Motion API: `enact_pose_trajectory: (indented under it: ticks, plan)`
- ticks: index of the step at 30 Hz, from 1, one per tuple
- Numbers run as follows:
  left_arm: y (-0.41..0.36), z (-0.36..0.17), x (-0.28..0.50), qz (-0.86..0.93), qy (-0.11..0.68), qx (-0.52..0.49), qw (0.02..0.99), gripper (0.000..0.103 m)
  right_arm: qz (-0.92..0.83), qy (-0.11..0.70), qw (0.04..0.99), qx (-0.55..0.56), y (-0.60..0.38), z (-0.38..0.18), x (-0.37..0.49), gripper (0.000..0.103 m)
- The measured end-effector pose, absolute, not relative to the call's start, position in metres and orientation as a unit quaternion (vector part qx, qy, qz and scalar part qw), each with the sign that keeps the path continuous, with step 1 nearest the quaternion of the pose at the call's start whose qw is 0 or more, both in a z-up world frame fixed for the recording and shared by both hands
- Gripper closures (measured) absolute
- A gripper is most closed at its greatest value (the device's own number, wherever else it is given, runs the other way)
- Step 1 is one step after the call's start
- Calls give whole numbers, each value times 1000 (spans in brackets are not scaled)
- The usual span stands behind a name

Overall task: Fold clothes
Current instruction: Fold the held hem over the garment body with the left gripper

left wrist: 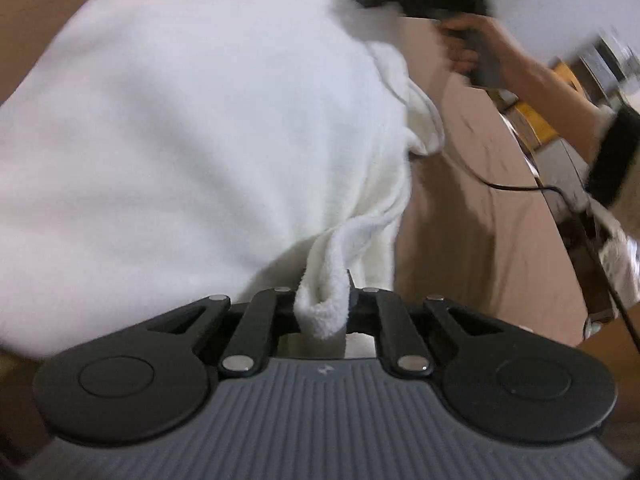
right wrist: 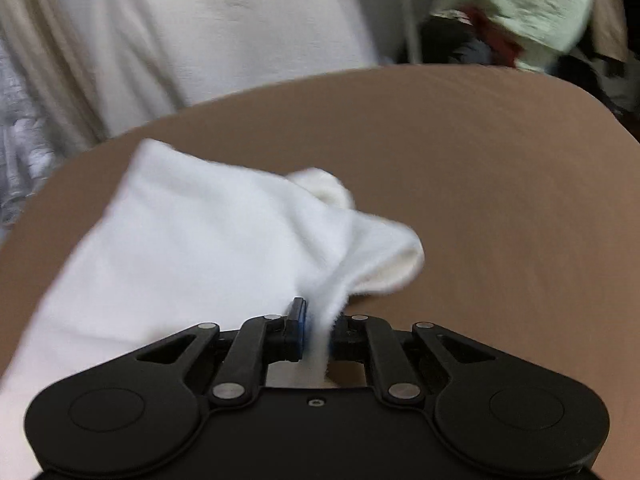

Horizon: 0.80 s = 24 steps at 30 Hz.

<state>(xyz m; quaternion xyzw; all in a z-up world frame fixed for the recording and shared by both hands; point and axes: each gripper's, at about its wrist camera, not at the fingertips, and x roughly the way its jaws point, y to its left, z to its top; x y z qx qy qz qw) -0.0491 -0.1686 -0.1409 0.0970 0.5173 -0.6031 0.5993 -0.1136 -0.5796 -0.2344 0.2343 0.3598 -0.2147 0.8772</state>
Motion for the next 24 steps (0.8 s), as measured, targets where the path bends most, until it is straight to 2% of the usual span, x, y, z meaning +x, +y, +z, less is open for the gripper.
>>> enact_pose_trajectory:
  ticks: [3, 8, 10, 11, 12, 14, 15, 20, 22, 23, 24]
  plan:
    - [-162, -132, -56, -627, 507, 72, 588, 93, -244, 329, 881, 235, -583, -233, -114, 92]
    - [-151, -127, -68, -624, 494, 102, 597, 92, -287, 346, 880, 153, -575, -218, -111, 91]
    - [-158, -131, -74, -621, 484, 135, 602, 92, -292, 352, 880, 129, -567, -211, -116, 79]
    - [-162, -133, -79, -617, 477, 156, 606, 92, -292, 346, 882, 130, -561, -208, -122, 65]
    - [-164, -134, -81, -613, 474, 170, 609, 92, -283, 335, 887, 145, -557, -206, -131, 44]
    - [-166, -136, -82, -607, 472, 177, 614, 92, -248, 310, 899, 187, -548, -206, -146, 26]
    - [-164, -135, -80, -607, 473, 171, 615, 92, -230, 310, 900, 201, -546, -209, -149, 24]
    - [-156, -128, -71, -612, 477, 135, 616, 92, -233, 338, 873, 265, -558, -239, -139, 24]
    - [-152, -125, -61, -613, 484, 111, 615, 91, -238, 352, 850, 311, -575, -260, -131, 28]
    - [-150, -125, -54, -610, 490, 96, 616, 91, -236, 354, 844, 326, -581, -265, -126, 46]
    - [-147, -125, -51, -612, 492, 80, 614, 92, -229, 341, 852, 324, -584, -261, -122, 70]
